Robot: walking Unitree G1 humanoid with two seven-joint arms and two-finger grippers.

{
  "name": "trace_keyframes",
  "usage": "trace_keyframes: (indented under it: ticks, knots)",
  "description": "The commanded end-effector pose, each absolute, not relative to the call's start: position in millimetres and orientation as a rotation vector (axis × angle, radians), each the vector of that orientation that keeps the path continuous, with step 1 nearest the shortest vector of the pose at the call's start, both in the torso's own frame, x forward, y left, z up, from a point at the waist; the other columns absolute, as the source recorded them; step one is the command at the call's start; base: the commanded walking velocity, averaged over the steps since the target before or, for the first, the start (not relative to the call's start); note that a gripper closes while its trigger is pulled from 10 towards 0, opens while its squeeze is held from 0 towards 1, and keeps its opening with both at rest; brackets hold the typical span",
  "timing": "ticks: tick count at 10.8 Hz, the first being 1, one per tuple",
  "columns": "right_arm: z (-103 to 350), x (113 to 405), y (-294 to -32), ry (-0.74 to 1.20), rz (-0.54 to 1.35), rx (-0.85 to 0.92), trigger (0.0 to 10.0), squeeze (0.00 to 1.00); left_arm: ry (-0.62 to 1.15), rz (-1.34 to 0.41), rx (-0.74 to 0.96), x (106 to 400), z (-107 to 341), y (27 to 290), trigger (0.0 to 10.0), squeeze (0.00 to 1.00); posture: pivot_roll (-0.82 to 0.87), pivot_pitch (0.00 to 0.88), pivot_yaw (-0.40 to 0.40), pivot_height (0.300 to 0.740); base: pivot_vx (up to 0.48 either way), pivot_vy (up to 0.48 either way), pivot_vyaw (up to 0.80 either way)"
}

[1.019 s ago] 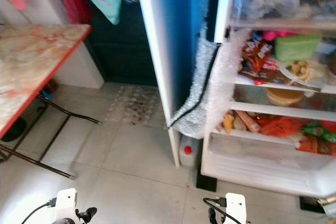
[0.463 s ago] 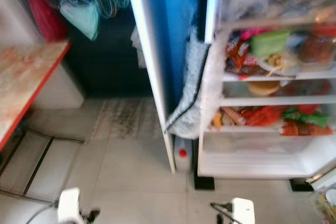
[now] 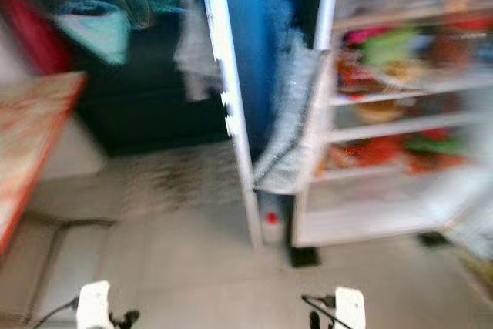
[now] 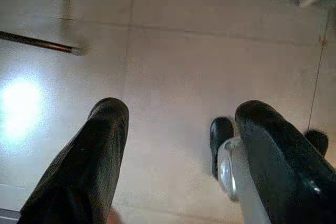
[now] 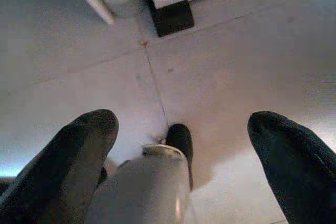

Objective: Restocking fridge

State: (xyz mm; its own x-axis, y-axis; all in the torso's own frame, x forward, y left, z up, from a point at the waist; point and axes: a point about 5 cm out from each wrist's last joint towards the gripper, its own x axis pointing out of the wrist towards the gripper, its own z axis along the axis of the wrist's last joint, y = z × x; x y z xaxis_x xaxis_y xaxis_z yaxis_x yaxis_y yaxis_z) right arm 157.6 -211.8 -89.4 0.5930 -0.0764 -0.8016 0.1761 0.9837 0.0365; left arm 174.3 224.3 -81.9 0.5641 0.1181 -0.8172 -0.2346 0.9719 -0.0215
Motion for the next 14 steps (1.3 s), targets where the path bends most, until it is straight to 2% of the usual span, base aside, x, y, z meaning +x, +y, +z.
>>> trace_keyframes:
  ticks: [1, 5, 10, 14]
  knots:
    - [-91.6, 154.5, -207.3, 0.941, -0.141, 0.126, 10.0, 0.0, 0.978, 0.208, -0.123, 167.6, -84.5, 227.0, 10.0, 0.0, -0.02, 0.048, 0.13, 0.74, 0.0, 0.277, -0.77]
    - [-91.4, 155.1, -207.3, 0.941, -0.144, 0.128, 10.0, 0.0, 0.976, 0.206, -0.122, 168.6, -84.0, 227.1, 10.0, 0.0, -0.02, 0.052, 0.129, 0.74, 0.0, 0.419, -0.77]
    - [-91.3, 155.6, -207.2, 0.942, -0.144, 0.125, 10.0, 0.0, 0.976, 0.197, -0.115, 169.6, -83.8, 226.2, 10.0, 0.0, -0.01, 0.05, 0.129, 0.74, 0.0, 0.0, -0.77]
    - [-90.8, 155.9, -207.7, 0.932, -0.143, 0.119, 10.0, 0.0, 0.988, 0.16, -0.073, 168.8, -84.2, 225.8, 10.0, 0.0, -0.01, 0.052, 0.127, 0.74, 0.0, 0.0, 0.0]
